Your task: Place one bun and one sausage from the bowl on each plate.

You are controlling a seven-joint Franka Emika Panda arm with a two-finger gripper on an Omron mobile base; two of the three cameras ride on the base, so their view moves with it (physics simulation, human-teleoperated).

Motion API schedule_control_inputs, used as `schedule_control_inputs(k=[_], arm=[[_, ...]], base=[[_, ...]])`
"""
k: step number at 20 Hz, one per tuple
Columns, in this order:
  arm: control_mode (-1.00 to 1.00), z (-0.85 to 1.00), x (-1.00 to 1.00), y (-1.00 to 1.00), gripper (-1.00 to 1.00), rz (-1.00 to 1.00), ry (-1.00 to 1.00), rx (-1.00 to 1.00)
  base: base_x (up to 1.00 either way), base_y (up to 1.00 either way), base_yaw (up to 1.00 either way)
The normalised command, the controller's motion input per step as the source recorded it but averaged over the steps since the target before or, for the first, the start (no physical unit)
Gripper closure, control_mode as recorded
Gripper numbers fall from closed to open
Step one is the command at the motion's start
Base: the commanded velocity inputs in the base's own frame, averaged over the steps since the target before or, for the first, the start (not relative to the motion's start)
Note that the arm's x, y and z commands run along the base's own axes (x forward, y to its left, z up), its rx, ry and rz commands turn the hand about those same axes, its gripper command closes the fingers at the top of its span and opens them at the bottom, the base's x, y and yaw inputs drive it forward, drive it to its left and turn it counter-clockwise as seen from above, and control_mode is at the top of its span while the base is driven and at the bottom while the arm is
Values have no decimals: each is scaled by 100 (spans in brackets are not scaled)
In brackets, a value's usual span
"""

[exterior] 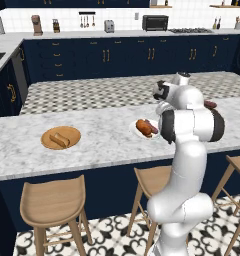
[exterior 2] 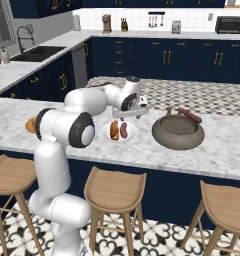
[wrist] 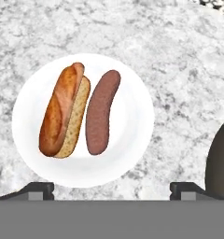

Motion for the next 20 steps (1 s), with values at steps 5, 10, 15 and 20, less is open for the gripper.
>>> schedule_control_inputs(k=[5, 10, 15, 20], arm=[[-100, 37, -36, -34, -100, -3, -8, 0], [-100, 36, -30, -60, -100, -11, 0, 0], [-100, 64, -49, -27, -100, -9, 8, 2], [-100, 39, -58, -25, -100, -7, 9, 0]], base=[[0, 0, 0], [0, 0, 0], [0, 0, 0], [0, 0, 0]])
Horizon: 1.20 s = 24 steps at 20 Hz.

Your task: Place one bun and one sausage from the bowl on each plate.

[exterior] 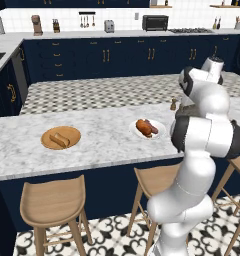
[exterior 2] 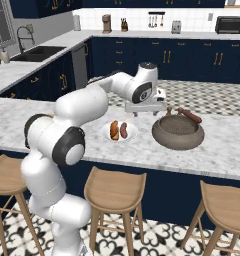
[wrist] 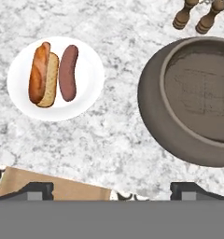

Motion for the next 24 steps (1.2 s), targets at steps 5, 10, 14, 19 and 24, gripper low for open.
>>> schedule_control_inputs(k=[5, 10, 14, 19, 24], arm=[[-100, 0, -63, 27, -100, 5, 0, 0], [-100, 0, -53, 46, -100, 1, -1, -1], [100, 0, -28, 24, -100, 0, 0, 0], [100, 0, 0, 0, -100, 0, 0, 0], [100, 0, 0, 0, -100, 0, 0, 0]], base=[[0, 0, 0], [0, 0, 0], [-8, 1, 0], [7, -68, 8], [46, -54, 10]])
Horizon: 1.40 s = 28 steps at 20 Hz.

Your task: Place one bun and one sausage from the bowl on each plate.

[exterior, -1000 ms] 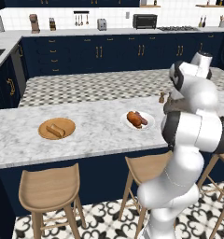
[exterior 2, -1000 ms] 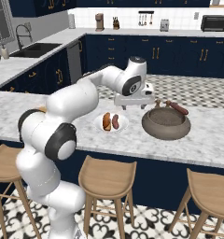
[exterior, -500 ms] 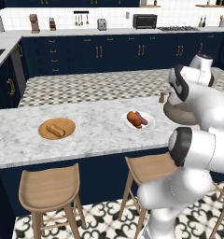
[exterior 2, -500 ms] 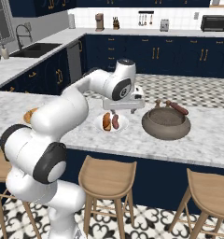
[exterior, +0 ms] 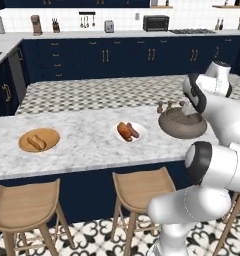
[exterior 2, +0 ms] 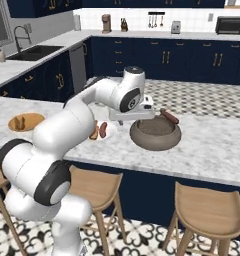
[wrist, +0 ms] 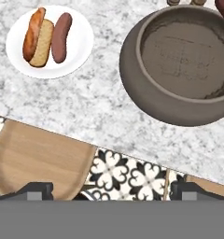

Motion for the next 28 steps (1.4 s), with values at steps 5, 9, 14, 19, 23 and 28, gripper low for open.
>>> schedule_control_inputs(k=[5, 9, 14, 19, 23, 28], arm=[[100, 0, 0, 0, -100, 0, 0, 0], [100, 0, 0, 0, -100, 0, 0, 0], [100, 0, 0, 0, -100, 0, 0, 0], [100, 0, 0, 0, -100, 0, 0, 0], [100, 0, 0, 0, -100, 0, 0, 0], [-100, 0, 65, -30, -100, 12, 9, 2]], base=[[89, -70, 13], [-10, -86, 5], [-22, -58, -8], [88, -16, 6], [100, -18, 11], [20, -4, 2]])
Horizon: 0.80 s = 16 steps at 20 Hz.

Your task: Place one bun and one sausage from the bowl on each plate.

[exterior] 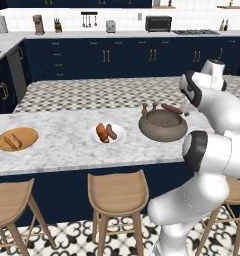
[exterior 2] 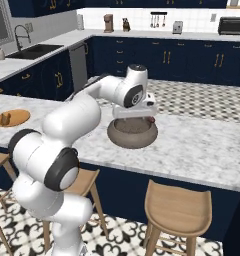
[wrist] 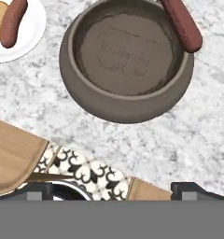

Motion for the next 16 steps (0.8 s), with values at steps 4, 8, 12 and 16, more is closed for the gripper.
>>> schedule_control_inputs(k=[4, 8, 12, 16], arm=[[-100, 8, 90, -87, -100, 34, -1, 1], [-100, 9, 100, -31, -100, 15, 3, -4], [-100, -36, 100, 48, -100, -12, 0, -16], [-100, -61, 82, 71, -100, -36, 0, -7]], base=[[0, 0, 0], [0, 0, 0], [0, 0, 0], [0, 0, 0]])
